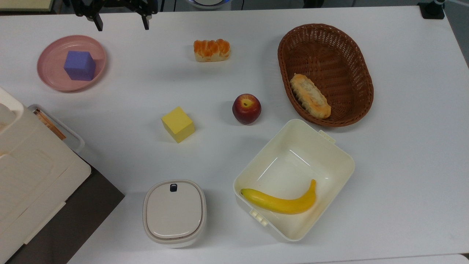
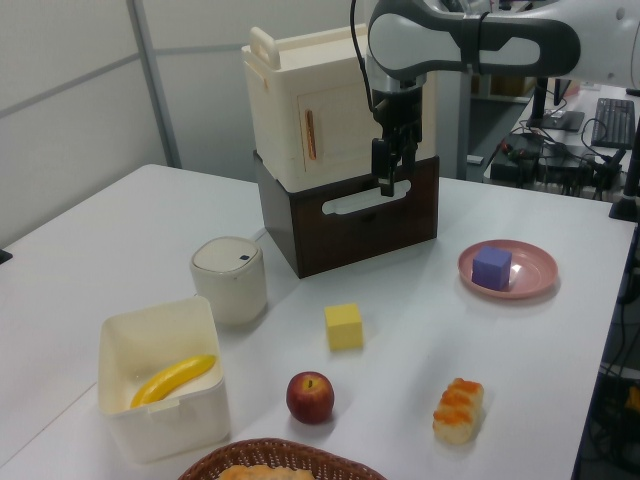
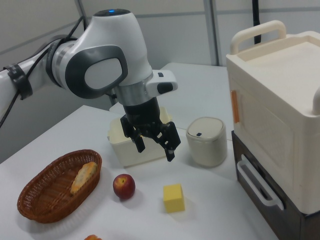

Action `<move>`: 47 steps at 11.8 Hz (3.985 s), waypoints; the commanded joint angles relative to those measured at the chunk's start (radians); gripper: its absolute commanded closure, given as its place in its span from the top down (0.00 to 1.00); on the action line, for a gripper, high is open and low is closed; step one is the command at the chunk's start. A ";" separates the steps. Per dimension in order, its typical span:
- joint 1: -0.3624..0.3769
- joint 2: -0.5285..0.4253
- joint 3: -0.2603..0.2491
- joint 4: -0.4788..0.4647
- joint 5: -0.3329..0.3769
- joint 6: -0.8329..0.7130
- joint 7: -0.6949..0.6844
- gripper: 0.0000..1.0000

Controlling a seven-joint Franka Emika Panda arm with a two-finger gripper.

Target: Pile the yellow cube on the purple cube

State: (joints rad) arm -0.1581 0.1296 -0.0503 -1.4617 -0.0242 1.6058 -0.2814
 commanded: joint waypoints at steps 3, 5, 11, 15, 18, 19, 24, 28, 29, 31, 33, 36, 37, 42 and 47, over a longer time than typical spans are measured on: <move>-0.005 -0.018 0.006 -0.009 -0.010 -0.014 0.004 1.00; -0.005 -0.018 0.006 -0.009 -0.006 -0.014 0.005 1.00; 0.002 0.002 0.012 -0.009 0.000 0.003 0.002 1.00; 0.032 0.100 0.024 -0.017 0.013 0.086 -0.007 1.00; 0.080 0.201 0.023 -0.017 0.015 0.141 -0.091 1.00; 0.095 0.229 0.024 -0.020 0.013 0.169 -0.113 1.00; 0.141 0.360 0.023 -0.028 0.004 0.313 -0.202 1.00; 0.132 0.397 0.015 -0.045 -0.013 0.362 -0.258 1.00; 0.130 0.397 0.015 -0.063 -0.022 0.367 -0.265 1.00; 0.132 0.404 0.015 -0.077 -0.026 0.367 -0.292 0.94; 0.129 0.403 0.014 -0.075 -0.025 0.365 -0.309 0.69; 0.117 0.369 0.009 -0.068 -0.023 0.355 -0.302 0.24; 0.106 0.336 0.009 -0.068 -0.023 0.353 -0.301 0.22; 0.098 0.197 -0.051 -0.062 -0.066 0.251 -0.263 0.20; 0.042 0.035 -0.088 -0.141 -0.097 0.210 -0.274 0.20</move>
State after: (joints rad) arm -0.0919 0.2736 -0.1356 -1.4982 -0.0958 1.8222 -0.5622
